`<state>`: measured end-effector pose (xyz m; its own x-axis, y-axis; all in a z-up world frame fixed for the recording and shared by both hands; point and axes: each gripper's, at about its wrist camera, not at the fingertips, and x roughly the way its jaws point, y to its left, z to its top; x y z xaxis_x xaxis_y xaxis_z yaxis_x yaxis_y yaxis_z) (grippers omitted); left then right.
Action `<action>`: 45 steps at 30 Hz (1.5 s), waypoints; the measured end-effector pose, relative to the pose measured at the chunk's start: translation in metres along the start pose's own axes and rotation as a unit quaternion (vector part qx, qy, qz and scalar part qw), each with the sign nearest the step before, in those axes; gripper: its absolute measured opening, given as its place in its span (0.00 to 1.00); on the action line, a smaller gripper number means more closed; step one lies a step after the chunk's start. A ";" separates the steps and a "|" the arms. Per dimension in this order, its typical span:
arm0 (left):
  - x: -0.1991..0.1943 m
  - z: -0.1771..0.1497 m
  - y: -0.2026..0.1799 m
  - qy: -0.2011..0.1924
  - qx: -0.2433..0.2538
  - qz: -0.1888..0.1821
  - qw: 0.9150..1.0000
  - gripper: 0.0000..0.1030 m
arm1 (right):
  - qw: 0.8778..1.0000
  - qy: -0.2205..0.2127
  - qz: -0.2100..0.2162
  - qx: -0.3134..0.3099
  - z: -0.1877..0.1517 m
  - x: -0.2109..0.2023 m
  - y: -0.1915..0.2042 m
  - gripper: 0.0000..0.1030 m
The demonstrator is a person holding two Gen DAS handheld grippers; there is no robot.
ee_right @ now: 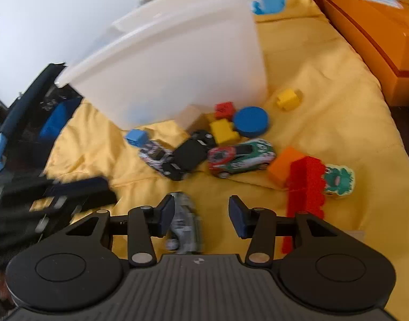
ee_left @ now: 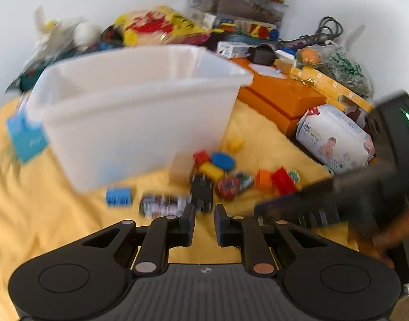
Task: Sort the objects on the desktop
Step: 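Grasp the red and green car with the left tool while the right tool holds the grey car, then carry both cars over the white bin and open both tools to drop them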
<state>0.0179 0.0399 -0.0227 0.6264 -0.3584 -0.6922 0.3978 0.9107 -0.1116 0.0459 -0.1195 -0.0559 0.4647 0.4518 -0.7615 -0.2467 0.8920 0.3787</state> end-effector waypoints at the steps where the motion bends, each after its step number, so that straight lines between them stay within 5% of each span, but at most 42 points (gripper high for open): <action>1: 0.003 0.008 -0.001 -0.003 0.011 -0.005 1.000 0.20 | 1.000 0.003 0.003 -0.014 -0.003 0.000 0.004 0.47; 6: 0.040 0.037 -0.026 0.022 0.112 -0.041 0.993 0.25 | 0.999 0.021 0.012 -0.038 -0.020 0.013 0.018 0.44; 8: 0.056 0.040 -0.038 0.035 0.143 -0.055 0.988 0.25 | 0.996 0.005 -0.020 -0.083 -0.026 0.016 0.030 0.23; 17: 0.111 0.033 -0.057 0.094 0.215 -0.064 0.970 0.29 | 0.974 -0.016 -0.101 -0.202 -0.044 -0.006 0.053 0.23; 21: 0.110 0.034 -0.050 0.103 0.205 -0.078 0.970 0.29 | 0.975 -0.013 -0.110 -0.193 -0.050 -0.010 0.048 0.23; 27: 0.096 0.026 -0.053 0.134 0.250 -0.074 0.956 0.29 | 0.975 -0.011 -0.102 -0.195 -0.056 -0.020 0.039 0.23; 37: 0.086 0.012 -0.047 0.093 0.180 -0.050 0.978 0.32 | 0.976 -0.003 -0.100 -0.195 -0.057 -0.019 0.041 0.23; 41: 0.026 -0.004 -0.031 0.043 0.122 -0.007 0.992 0.32 | 0.973 -0.015 -0.112 -0.204 -0.056 -0.023 0.042 0.22; 45: -0.006 -0.034 -0.006 0.049 0.049 0.061 0.996 0.32 | 0.955 -0.033 -0.142 -0.258 -0.052 -0.016 0.053 0.22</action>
<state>-0.0109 0.0438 -0.0416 0.6076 -0.2204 -0.7630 0.3897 0.9199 0.0446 -0.0186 -0.0805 -0.0507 0.6246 0.2070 -0.7530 -0.4809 0.8617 -0.1620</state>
